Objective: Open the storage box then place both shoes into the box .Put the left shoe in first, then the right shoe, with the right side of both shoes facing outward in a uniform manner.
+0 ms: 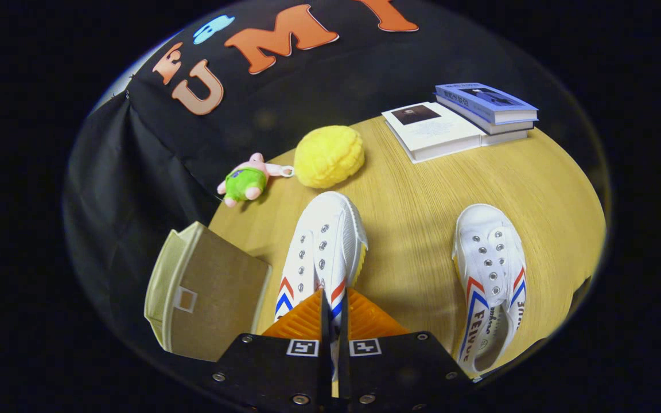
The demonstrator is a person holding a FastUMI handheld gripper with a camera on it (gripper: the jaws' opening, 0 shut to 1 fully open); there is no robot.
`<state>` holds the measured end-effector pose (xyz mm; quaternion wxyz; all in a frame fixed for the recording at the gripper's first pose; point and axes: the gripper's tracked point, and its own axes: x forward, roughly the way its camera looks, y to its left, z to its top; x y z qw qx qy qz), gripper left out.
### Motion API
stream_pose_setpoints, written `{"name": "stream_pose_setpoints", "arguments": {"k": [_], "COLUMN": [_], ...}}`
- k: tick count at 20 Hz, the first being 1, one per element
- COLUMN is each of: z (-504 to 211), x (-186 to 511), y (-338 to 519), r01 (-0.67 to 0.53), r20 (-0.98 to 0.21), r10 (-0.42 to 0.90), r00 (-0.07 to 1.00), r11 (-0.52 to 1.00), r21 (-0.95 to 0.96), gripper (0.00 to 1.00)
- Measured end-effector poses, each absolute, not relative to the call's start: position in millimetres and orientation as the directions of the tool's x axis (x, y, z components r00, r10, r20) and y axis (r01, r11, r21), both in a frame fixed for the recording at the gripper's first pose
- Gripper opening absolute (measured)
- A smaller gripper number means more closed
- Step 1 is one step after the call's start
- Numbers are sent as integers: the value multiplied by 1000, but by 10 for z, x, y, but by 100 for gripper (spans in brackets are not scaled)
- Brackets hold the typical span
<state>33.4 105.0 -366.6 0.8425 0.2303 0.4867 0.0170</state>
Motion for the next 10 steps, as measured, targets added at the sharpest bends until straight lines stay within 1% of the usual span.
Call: {"name": "stream_pose_setpoints", "arguments": {"k": [2,4,7,10], "z": [-3325,-3037,-2728,-2580], "x": [467,551,640,696], "y": [1194,1470,1960,2494], "r01": [149,109,34,-59], "r20": [-779,-751,-712,-681], "r10": [259,298,380,447], "r00": [571,590,590,579], "r11": [900,891,870,857], "r21": [409,440,492,512], "gripper": [5,5,5,5]}}
